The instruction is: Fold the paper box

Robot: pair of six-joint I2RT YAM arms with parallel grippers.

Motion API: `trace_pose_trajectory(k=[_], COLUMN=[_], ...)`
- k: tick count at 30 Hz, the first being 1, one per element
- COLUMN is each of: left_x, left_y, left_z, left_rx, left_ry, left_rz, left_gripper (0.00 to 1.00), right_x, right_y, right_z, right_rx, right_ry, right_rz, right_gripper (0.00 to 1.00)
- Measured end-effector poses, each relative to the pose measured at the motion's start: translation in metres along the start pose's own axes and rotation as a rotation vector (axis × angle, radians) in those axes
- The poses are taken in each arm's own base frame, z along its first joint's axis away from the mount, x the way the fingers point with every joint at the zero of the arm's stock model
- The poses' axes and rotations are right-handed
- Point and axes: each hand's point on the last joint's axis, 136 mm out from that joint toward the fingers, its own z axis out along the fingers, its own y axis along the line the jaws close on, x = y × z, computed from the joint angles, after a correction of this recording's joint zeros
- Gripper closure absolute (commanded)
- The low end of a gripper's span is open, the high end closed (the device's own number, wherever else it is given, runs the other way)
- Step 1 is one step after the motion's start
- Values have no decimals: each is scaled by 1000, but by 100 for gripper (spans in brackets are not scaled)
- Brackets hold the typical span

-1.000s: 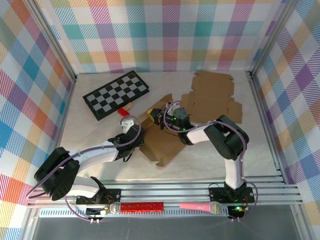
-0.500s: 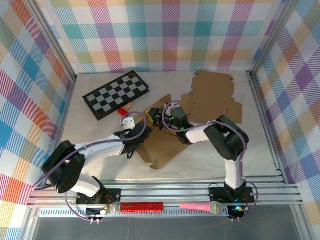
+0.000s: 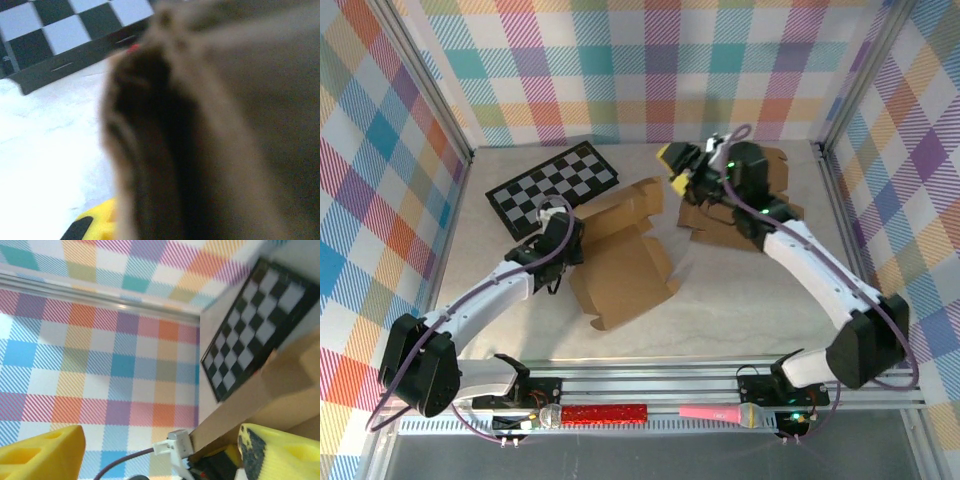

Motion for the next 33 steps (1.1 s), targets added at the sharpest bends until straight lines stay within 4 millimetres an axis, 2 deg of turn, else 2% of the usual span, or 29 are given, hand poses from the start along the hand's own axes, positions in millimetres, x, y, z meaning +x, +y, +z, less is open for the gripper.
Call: trace_pose_trajectory(k=[2,6,10,13,18,21,27,33], left_x=[-10,-30,-34,-33,-38,-42,-39,-41], left_y=[-7,-26,-40,-51,-65,-73,-82,-92], left_z=[-1,1,2,6,20,26,27,20], left_rx=[70,194,296,387,546,636,767,840], left_ry=[20,58,89,123,208,266,347,386], left_rz=[42,131,180,189,131,90,34,21], left_gripper=[100,100,100,100,100,100,100,100], right_x=[-19,-42,-40,-29,-16,-19,-28,-31], right_y=[-8,-54,-94,-111,-122,-123,-111,-96], right_z=[-19,-41,-53,-55,-56,-61,-64,-52], right_rx=[32,163,238,252,224,196,122,19], right_ry=[-27,-27,31,92,165,174,182,233], right_rz=[-68,-151,-182,-218,-301,-317,-341,-341], right_gripper=[33,44,50,56,59,60,61,61])
